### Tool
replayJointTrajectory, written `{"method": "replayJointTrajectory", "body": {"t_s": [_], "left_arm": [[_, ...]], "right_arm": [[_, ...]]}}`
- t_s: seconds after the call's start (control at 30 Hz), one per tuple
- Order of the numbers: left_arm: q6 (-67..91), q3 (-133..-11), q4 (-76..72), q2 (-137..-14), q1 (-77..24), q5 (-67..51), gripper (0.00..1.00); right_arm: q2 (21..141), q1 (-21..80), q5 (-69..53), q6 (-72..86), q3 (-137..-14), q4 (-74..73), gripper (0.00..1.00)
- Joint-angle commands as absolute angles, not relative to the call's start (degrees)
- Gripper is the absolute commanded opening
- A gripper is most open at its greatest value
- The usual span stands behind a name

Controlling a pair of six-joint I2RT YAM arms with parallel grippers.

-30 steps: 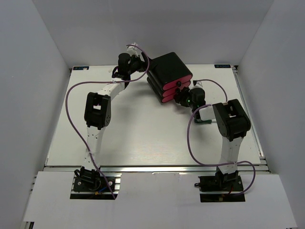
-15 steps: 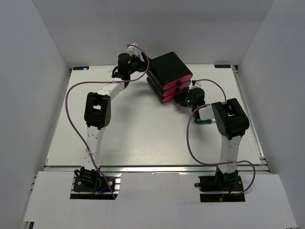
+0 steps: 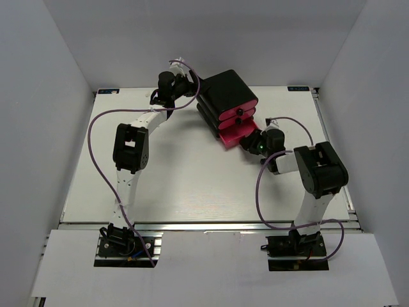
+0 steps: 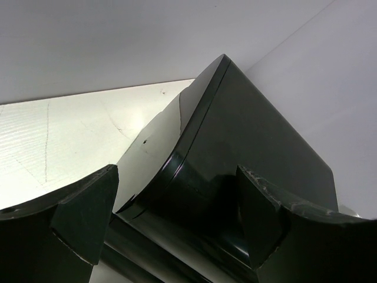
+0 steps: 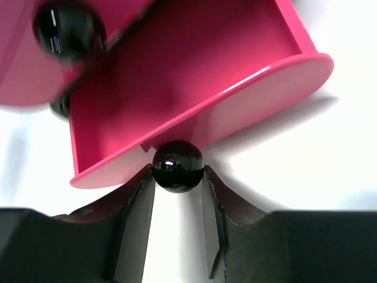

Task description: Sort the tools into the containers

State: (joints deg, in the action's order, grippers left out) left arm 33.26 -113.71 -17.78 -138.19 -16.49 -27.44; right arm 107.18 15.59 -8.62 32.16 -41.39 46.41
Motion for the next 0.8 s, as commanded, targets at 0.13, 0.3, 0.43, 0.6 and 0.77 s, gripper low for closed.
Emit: {"method": "replayJointTrajectory", "body": {"t_s": [0.13,0.3,0.43,0.6,0.77], "left_arm": [[31.82,-111.62,-14.68,-133.86,-16.44,-29.35,0.89],[31.99,-111.53,-15.12,-133.59,-16.44,-29.53,0.89],[31.73,-112.15,-14.94,-133.33,-16.44,-29.27,0.89],[31.73,-111.62,-15.20,-132.54,-16.44,-29.18,0.89],[31.73,-109.43,-15.91,-131.22,-16.44,-29.27,0.89]], "right_arm": [[95.11,14.77,-12.30,31.11,-30.86,47.99,0.31],[92.12,14.33,-19.12,26.66,-29.79,45.98,0.70],[89.65,13.63,-32.29,16.48,-35.05,36.60,0.76],[86.92,13.01,-54.26,-1.27,-42.87,15.00,0.69],[86.57,12.92,-58.89,-30.68,-52.02,-22.15,0.60]]}}
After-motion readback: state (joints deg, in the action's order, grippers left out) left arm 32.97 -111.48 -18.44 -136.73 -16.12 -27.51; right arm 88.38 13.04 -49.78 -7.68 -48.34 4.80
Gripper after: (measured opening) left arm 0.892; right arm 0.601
